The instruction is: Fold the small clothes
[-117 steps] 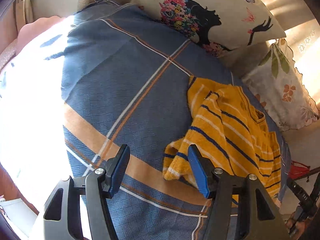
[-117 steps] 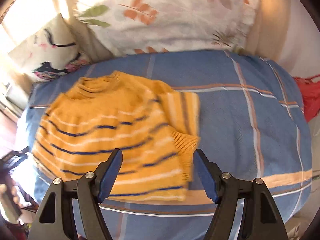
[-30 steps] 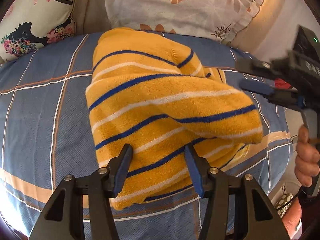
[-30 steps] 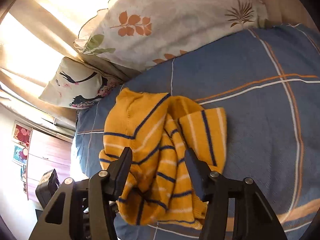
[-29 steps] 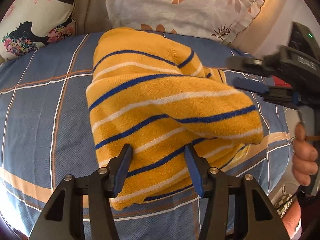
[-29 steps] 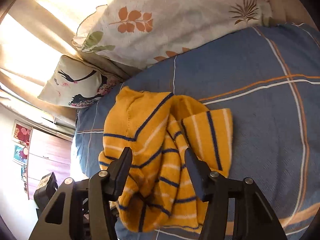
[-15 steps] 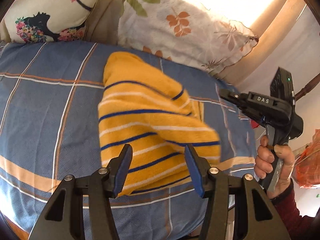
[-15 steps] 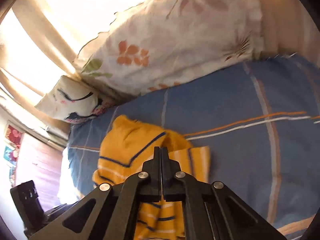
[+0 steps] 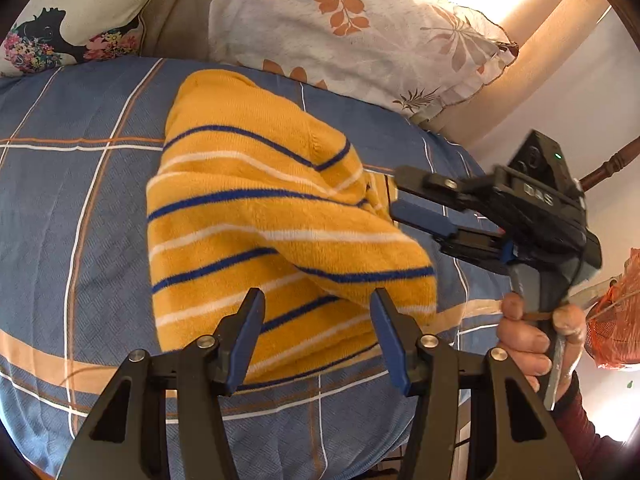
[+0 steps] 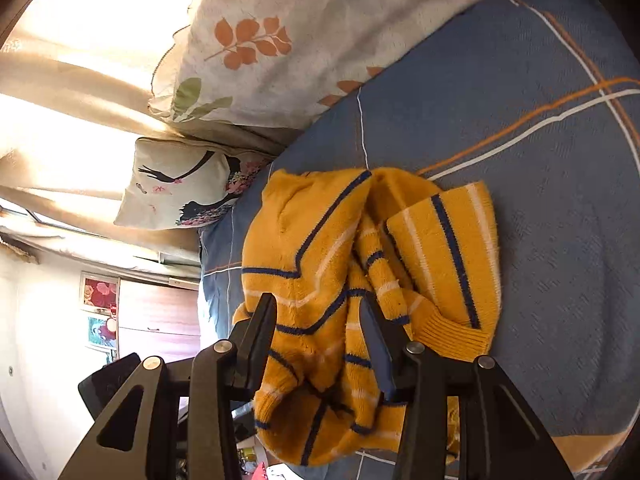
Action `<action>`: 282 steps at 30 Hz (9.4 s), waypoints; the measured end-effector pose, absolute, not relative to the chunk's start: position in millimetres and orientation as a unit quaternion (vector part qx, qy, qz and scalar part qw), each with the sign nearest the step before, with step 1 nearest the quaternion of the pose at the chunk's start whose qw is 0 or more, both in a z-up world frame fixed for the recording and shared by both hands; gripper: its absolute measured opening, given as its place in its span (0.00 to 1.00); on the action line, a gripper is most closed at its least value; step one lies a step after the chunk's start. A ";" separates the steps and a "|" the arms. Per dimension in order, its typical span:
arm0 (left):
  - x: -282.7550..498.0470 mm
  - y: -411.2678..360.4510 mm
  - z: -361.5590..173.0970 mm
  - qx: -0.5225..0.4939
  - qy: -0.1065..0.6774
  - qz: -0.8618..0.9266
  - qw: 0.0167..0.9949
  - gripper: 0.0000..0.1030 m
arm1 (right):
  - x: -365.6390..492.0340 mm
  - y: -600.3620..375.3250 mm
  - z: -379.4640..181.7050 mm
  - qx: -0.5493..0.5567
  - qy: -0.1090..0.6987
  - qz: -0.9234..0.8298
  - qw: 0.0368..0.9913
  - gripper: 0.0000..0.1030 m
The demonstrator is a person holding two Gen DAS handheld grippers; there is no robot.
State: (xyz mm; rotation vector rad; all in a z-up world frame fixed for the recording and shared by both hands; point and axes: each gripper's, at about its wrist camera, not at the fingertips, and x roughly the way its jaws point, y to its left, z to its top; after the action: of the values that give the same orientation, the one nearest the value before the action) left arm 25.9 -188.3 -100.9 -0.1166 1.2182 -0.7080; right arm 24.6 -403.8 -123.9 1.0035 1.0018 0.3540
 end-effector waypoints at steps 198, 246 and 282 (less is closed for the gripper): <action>103.8 -93.0 -143.8 -0.092 0.655 -0.377 0.648 0.42 | -21.3 -369.4 -139.8 0.334 0.571 -0.002 0.750 0.06; 0.7 -46.5 -67.5 -0.061 0.557 -0.237 0.794 0.68 | 26.3 -402.0 -120.1 0.317 0.487 0.069 0.811 0.11; -72.3 -54.0 54.4 0.062 0.252 -0.110 0.959 1.00 | -142.7 -353.4 -93.6 0.165 0.473 -0.077 0.862 0.60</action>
State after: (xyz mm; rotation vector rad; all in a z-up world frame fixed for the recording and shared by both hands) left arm -72.3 -54.0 54.4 0.1251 0.5112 -0.2228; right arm -142.7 -353.4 -93.6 0.3461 0.9929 -0.1621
